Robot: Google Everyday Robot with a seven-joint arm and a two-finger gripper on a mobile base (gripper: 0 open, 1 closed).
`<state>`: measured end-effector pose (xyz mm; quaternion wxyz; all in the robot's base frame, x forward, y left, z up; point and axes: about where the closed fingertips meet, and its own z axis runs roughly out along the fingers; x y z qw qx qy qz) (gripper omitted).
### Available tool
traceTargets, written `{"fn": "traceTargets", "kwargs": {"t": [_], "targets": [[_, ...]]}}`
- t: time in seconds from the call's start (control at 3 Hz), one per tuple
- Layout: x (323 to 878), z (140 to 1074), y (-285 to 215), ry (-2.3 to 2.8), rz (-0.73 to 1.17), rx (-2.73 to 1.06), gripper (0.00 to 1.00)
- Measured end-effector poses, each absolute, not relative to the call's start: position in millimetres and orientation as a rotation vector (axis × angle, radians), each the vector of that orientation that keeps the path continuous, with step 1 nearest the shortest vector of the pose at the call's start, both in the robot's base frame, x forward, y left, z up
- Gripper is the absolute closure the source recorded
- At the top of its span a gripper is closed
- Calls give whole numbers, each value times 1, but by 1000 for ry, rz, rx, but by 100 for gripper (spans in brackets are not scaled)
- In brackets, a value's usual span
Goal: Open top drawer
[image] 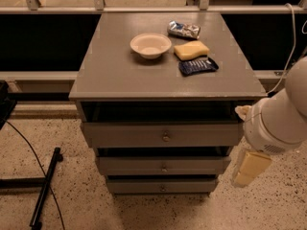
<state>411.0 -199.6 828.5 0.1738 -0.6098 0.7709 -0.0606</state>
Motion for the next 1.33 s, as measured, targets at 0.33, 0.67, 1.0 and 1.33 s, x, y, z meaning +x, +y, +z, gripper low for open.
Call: {"fn": "traceTargets", "kwargs": {"t": [0.33, 0.67, 1.0, 1.33], "targets": [[418, 819, -201, 2211, -192, -1709, 0], [417, 793, -207, 2168, -264, -1735, 0], [433, 797, -202, 2111, -298, -1690, 0], [433, 797, -202, 2111, -298, -1690, 0]]}}
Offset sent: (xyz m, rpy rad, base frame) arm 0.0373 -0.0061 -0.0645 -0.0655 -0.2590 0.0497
